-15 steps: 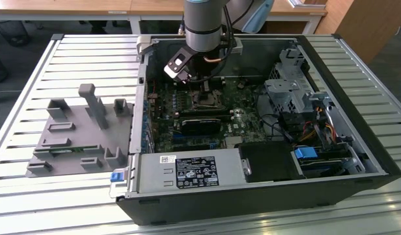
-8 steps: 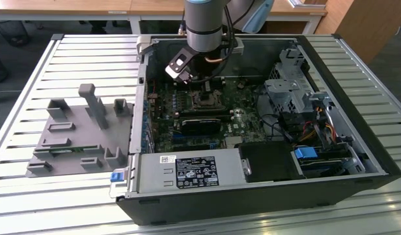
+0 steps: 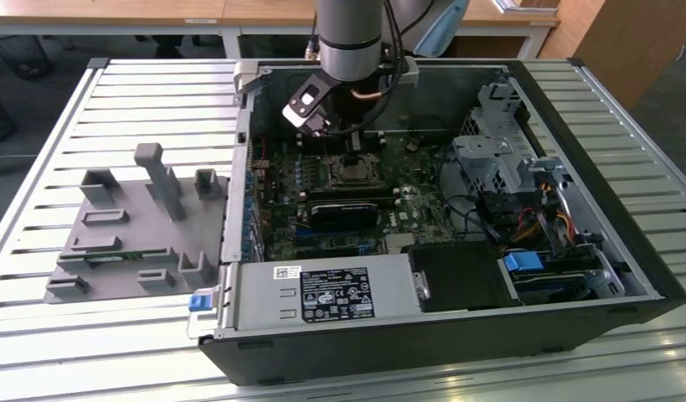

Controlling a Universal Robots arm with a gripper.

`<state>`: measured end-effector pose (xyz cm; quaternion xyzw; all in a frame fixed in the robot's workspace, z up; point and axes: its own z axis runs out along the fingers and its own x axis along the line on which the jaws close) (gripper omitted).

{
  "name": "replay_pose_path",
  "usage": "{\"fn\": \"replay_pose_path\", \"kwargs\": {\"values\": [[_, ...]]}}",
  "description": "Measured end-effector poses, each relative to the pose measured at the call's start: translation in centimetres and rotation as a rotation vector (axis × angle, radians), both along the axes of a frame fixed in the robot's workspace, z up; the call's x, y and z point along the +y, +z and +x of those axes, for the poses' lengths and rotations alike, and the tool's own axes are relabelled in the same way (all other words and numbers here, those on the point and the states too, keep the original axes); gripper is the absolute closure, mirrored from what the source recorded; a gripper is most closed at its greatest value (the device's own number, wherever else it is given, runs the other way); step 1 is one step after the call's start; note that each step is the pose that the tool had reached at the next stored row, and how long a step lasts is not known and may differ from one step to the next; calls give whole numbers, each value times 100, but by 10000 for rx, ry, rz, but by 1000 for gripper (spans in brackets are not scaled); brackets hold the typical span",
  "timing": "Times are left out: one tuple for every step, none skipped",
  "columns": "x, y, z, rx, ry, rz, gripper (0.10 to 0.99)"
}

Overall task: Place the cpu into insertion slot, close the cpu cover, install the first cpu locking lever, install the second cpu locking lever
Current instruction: 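Close the cpu cover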

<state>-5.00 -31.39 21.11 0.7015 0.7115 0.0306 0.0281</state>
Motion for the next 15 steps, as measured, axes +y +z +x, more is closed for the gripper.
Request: {"fn": "replay_pose_path", "kwargs": {"values": [[0,-1,4,6,1,3,980],[0,-1,12,18,0,3,980],[0,0,22,29,0,0,980],[0,1,34,36,0,0,980],[0,0,47,48,-1,0,980],[0,0,56,59,-1,0,980],[0,0,65,72,0,1,980],[0,0,75,87,0,1,980],[-1,1,81,94,0,-1,980],[-1,1,87,99,0,-1,980],[-1,1,92,103,0,0,980],[0,0,95,106,0,2,980],[0,1,98,110,-1,2,980],[0,1,100,113,-1,2,980],[0,1,101,116,-2,1,980]]}}
